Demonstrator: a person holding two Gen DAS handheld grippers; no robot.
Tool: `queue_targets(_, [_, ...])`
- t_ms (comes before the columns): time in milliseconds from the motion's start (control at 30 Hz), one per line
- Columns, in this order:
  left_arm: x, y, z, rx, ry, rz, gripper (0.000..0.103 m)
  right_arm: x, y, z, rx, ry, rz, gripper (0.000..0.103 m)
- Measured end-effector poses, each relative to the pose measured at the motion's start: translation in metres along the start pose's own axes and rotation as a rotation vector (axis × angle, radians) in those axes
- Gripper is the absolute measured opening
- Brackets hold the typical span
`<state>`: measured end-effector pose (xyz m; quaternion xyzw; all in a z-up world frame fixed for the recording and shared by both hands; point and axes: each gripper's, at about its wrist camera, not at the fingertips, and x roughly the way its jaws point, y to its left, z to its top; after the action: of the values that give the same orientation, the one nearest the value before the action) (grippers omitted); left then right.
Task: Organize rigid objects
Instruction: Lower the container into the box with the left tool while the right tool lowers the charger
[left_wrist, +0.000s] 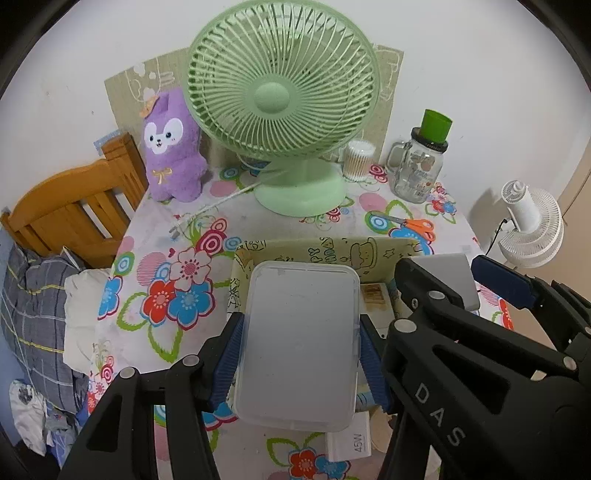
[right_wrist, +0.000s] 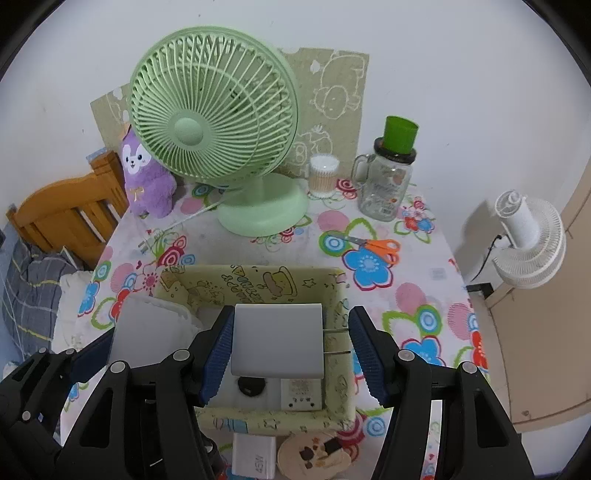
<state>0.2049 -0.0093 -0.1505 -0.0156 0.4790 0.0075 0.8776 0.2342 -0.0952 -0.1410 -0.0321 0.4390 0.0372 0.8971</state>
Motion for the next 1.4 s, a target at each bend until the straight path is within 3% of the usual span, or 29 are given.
queue_targets(600, [0.055,0.012,-0.003,-0.008,0.098,0.018,0.063,0.063,0.011,0.0,-0.023,0.058,0.054,0.065])
queue_targets(800, [0.06,0.012,-0.005,-0.002,0.115,-0.029,0.076,0.073,0.013,-0.002,0.002,0.068,0.118,0.065])
queue_targets(967, [0.061,0.012,-0.003,-0.014,0.113,-0.036,0.077,0.078,0.013,-0.002,0.03,0.081,0.166,0.066])
queue_targets(1167, [0.062,0.01,-0.003,-0.011,0.12,-0.023,0.079,0.075,0.01,-0.002,0.03,0.058,0.138,0.082])
queue_targets(1400, [0.056,0.007,-0.004,-0.002,0.114,-0.018,0.086,0.067,0.006,-0.007,0.022,0.069,0.126,0.088])
